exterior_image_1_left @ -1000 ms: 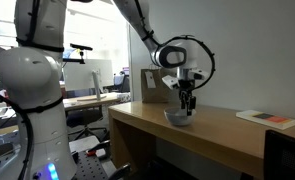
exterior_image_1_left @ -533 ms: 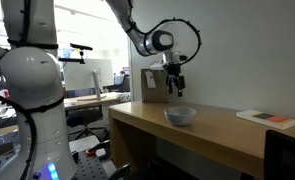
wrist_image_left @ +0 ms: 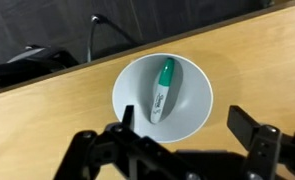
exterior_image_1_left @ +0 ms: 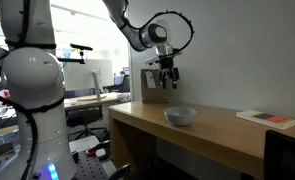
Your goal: Pick up the marker, put it in the cup, and move the cup slightly backward
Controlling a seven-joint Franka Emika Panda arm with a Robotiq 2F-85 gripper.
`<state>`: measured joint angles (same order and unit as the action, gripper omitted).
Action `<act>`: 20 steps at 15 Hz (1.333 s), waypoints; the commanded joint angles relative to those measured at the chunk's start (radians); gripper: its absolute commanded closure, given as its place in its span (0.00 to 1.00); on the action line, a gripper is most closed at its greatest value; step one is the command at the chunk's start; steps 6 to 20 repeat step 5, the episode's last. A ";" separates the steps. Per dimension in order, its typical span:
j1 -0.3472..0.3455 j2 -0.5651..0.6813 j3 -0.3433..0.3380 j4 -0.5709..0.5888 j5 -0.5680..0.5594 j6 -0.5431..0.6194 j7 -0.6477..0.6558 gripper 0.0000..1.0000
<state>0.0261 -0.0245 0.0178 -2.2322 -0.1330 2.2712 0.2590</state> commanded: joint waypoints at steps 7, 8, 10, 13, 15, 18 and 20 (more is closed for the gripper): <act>-0.002 -0.018 0.006 -0.002 -0.026 -0.019 -0.005 0.00; -0.002 -0.018 0.006 -0.002 -0.026 -0.019 -0.005 0.00; -0.002 -0.018 0.006 -0.002 -0.026 -0.019 -0.005 0.00; -0.002 -0.018 0.006 -0.002 -0.026 -0.019 -0.005 0.00; -0.002 -0.018 0.006 -0.002 -0.026 -0.019 -0.005 0.00; -0.002 -0.018 0.006 -0.002 -0.026 -0.019 -0.005 0.00; -0.002 -0.018 0.006 -0.002 -0.026 -0.019 -0.005 0.00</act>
